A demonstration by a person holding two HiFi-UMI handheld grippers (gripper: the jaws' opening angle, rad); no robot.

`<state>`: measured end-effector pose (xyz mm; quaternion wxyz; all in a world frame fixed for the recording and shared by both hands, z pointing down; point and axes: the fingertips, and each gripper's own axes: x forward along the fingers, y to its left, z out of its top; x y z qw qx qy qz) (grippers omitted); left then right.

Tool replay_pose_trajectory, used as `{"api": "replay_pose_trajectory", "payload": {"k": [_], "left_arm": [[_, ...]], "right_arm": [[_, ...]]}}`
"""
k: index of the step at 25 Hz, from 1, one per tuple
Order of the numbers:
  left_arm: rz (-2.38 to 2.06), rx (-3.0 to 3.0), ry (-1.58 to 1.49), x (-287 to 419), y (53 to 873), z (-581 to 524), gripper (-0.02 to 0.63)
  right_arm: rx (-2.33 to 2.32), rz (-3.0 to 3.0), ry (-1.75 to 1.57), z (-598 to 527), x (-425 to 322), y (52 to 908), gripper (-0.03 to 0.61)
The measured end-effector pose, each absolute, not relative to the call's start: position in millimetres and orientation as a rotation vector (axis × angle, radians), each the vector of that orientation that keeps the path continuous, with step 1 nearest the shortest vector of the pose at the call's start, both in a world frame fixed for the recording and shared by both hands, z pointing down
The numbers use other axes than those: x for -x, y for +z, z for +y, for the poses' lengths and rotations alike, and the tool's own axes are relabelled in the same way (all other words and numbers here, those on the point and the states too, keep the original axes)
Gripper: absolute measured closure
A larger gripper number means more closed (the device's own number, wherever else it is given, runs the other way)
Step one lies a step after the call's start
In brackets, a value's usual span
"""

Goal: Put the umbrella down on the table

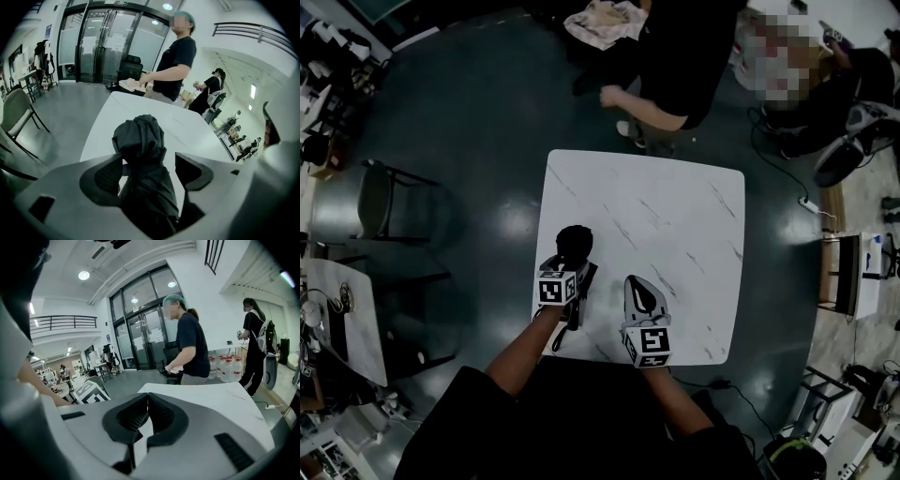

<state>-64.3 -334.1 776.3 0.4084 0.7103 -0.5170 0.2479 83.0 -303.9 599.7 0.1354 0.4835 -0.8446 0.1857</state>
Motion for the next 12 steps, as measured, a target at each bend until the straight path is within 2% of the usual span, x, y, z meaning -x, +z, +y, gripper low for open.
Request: {"api": "replay_pose_trajectory", "payload": {"k": [12], "left_arm": [[-1.3,-2.072,0.346,61,645,-261,0.25]], "right_arm": [[-1.503,-2.46,0.474,-230,-51,545,0.561]]}}
